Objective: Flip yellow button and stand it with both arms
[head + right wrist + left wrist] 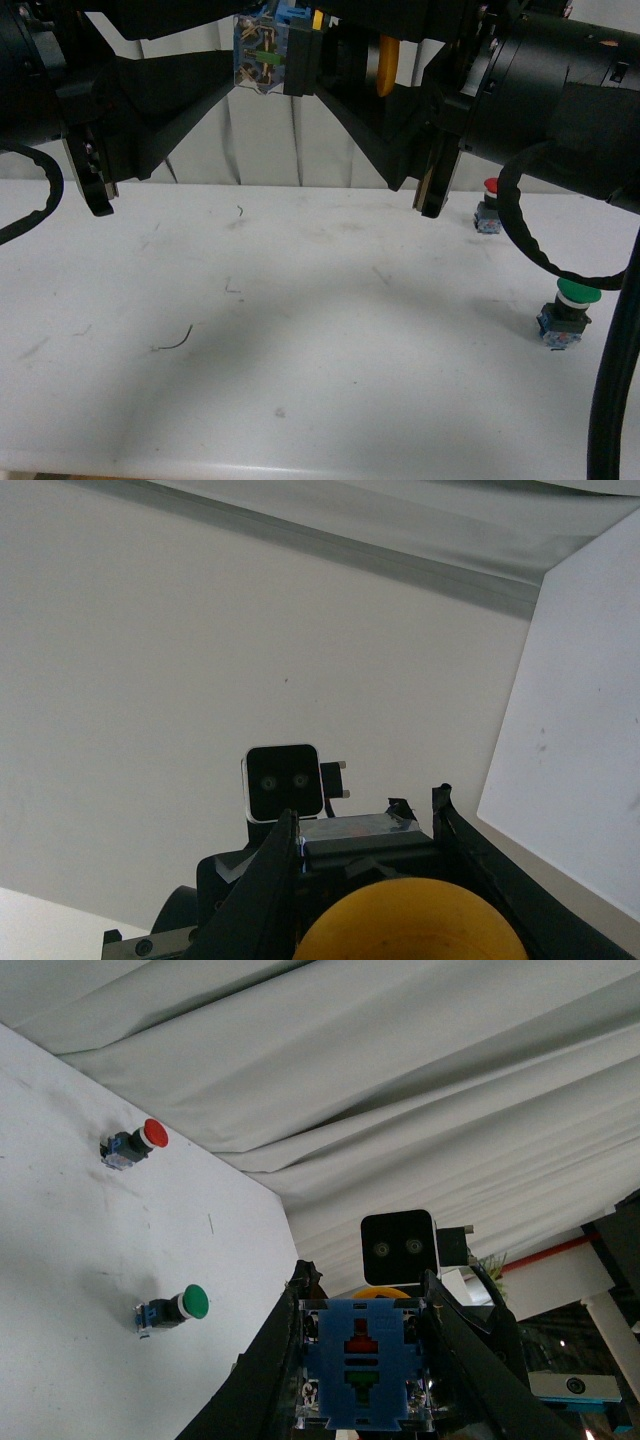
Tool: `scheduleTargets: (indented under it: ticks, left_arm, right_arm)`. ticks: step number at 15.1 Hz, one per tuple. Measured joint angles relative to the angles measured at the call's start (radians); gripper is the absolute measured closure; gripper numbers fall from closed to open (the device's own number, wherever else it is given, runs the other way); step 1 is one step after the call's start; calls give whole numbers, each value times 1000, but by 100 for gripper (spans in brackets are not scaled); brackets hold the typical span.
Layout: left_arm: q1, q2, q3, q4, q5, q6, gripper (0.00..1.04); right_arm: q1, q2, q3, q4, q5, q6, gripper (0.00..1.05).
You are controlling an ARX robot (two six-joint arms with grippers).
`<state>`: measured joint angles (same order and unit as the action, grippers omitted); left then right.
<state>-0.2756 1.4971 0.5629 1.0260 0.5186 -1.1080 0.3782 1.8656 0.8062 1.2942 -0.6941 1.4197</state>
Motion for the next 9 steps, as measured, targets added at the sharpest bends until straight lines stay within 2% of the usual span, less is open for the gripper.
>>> scheduleTargets:
  ticks: [2,3,6,7,8,9]
  left_arm:
    - [-2,3,0,4,-2,-6,76]
    - [-2,6,0,11,0,-10,68]
    - [40,8,0,46,23,-11,35]
    - [78,7,7,51,32,-19,23]
    - [156,-3,13,53,63,-43,5]
    - [206,-21,13,59,88,-56,8]
  right_arm:
    - [-8,0,-2,0,-4,-1,68]
    - [-8,0,-2,1,-4,-2,68]
    - [-15,0,-11,-9,2,-10,68]
    - [-23,0,-15,-11,2,-15,68]
    - [-40,0,-15,-11,3,-18,68]
    - [-49,0,-18,-11,4,-19,68]
